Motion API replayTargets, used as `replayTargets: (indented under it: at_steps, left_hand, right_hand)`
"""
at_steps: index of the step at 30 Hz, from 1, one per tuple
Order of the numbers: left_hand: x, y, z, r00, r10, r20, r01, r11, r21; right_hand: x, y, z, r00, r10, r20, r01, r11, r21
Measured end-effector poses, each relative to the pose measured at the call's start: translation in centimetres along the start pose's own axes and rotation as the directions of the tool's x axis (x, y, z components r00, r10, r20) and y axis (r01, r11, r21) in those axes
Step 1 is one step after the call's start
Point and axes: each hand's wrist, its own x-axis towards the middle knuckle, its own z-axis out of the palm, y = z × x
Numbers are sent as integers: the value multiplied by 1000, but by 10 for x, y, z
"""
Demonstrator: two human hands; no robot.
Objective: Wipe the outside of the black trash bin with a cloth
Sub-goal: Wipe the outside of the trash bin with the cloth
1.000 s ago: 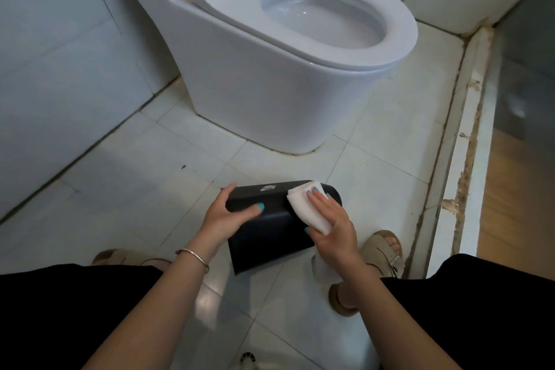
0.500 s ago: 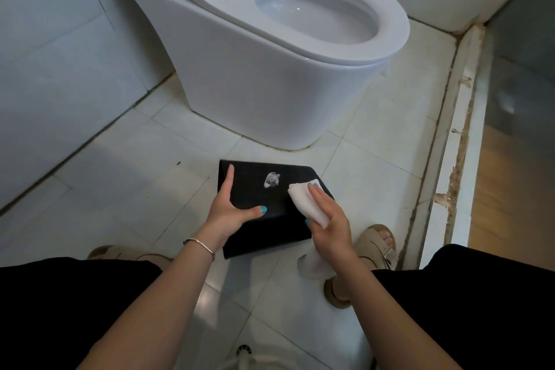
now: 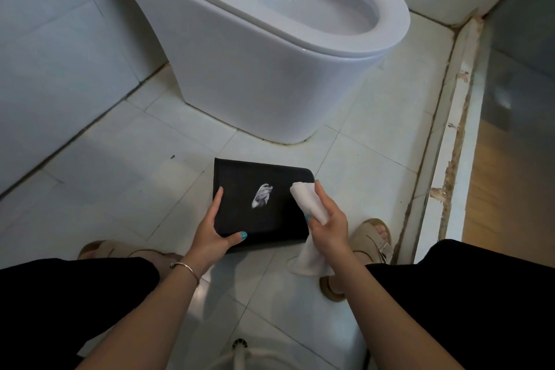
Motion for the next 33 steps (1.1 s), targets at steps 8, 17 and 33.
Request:
replayTargets:
  at_steps: [8, 17, 33]
  left_hand:
    - [-3, -10, -2, 996, -3, 89, -8, 992, 129]
    - [28, 28, -21, 923, 343, 173, -321, 441, 838]
    - [64, 10, -16, 892, 258, 370, -412, 133, 901]
  right_hand:
    - [0, 4, 2, 999, 49, 18, -49, 999, 2]
    - [24, -3, 2, 999, 42, 8, -42, 999, 18]
    - [67, 12, 53, 985, -156, 69, 169, 940, -295]
